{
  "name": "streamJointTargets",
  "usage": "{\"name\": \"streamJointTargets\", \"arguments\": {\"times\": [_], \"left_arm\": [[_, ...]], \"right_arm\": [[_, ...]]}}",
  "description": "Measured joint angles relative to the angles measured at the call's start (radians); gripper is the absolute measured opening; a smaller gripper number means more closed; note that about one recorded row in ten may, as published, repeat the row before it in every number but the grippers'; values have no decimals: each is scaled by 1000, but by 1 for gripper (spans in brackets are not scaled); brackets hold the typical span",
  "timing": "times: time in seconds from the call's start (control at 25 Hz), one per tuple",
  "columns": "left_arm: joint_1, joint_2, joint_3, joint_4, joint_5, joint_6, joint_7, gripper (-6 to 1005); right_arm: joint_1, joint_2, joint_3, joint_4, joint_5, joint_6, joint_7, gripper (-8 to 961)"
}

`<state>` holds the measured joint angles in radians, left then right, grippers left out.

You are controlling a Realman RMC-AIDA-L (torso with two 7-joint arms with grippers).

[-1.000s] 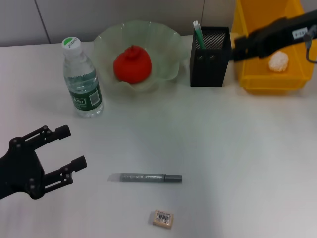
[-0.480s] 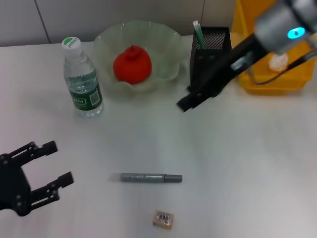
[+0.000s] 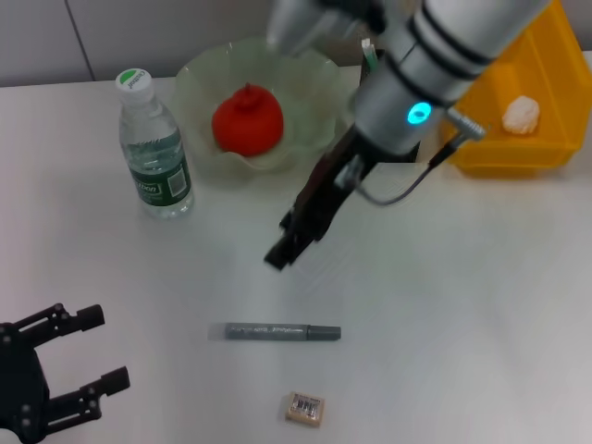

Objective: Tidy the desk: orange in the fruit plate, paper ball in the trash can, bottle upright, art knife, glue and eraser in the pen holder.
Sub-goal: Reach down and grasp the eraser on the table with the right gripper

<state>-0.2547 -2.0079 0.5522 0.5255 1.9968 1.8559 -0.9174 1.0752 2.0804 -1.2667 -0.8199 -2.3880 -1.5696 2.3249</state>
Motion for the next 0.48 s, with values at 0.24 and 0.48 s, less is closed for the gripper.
{"name": "streamJointTargets", "arguments": {"times": [0.24,0.48], "left_arm": [[-1,-1,0,2,5,-4,4,757],[0,9,0,4,7,-13,11,757]], "right_arm": [[15,10,-181,-1,45,3,103,571],[13,10,-282,-12,96,-23,198,568]]}}
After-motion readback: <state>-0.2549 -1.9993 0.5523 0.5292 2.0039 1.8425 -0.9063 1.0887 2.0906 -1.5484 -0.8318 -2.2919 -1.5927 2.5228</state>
